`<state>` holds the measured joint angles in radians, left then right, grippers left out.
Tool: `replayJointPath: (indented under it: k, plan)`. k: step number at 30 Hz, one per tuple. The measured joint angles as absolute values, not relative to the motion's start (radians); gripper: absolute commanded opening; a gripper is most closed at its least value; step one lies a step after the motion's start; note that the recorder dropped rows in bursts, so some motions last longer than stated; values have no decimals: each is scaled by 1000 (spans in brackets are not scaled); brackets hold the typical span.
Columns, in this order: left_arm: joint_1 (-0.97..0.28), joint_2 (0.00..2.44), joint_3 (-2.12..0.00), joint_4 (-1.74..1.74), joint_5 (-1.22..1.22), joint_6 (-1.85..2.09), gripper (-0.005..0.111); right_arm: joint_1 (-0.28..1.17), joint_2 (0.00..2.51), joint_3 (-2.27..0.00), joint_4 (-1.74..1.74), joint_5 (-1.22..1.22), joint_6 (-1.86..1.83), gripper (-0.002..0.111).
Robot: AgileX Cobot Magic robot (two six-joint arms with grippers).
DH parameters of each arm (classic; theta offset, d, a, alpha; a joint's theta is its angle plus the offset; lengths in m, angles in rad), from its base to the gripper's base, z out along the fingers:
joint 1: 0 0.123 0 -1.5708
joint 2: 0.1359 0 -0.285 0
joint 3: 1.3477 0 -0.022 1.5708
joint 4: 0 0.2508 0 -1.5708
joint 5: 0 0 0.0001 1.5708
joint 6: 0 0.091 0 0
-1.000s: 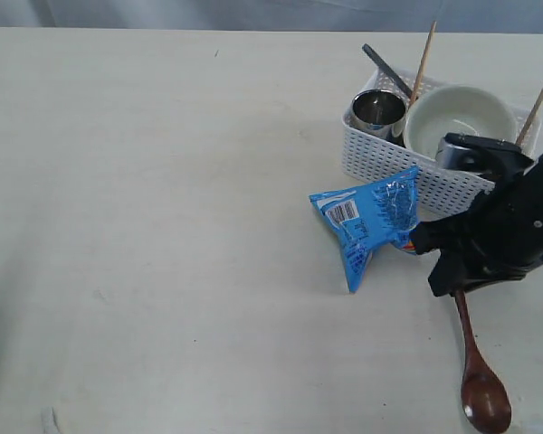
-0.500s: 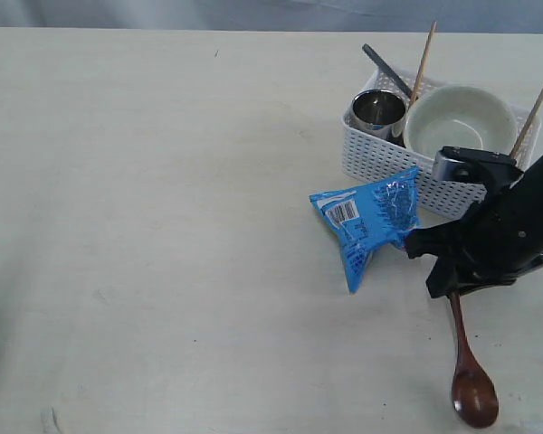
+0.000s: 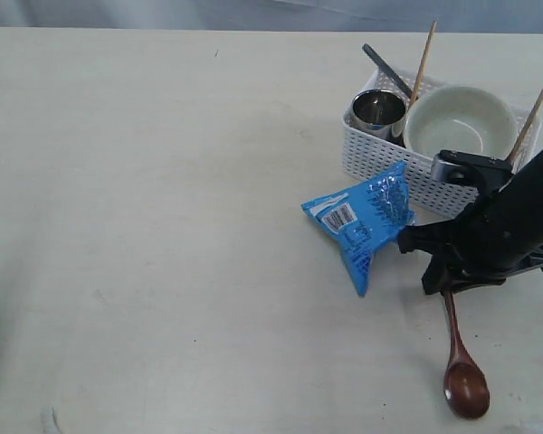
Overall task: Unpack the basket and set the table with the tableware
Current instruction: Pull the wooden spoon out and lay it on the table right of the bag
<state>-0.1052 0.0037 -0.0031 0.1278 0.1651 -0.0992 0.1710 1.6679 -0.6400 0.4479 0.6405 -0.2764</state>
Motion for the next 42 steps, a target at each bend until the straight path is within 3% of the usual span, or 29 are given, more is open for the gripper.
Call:
replayJointPath:
  k: [29, 36, 42]
  plan:
    - [-105, 4, -3, 128, 165, -99, 0, 171, 1690, -640, 481, 551, -249, 0]
    - [-105, 4, -3, 128, 165, -99, 0, 171, 1690, -640, 481, 543, -232, 28]
    - [-105, 4, -3, 128, 165, -99, 0, 171, 1690, -640, 481, 540, -228, 29]
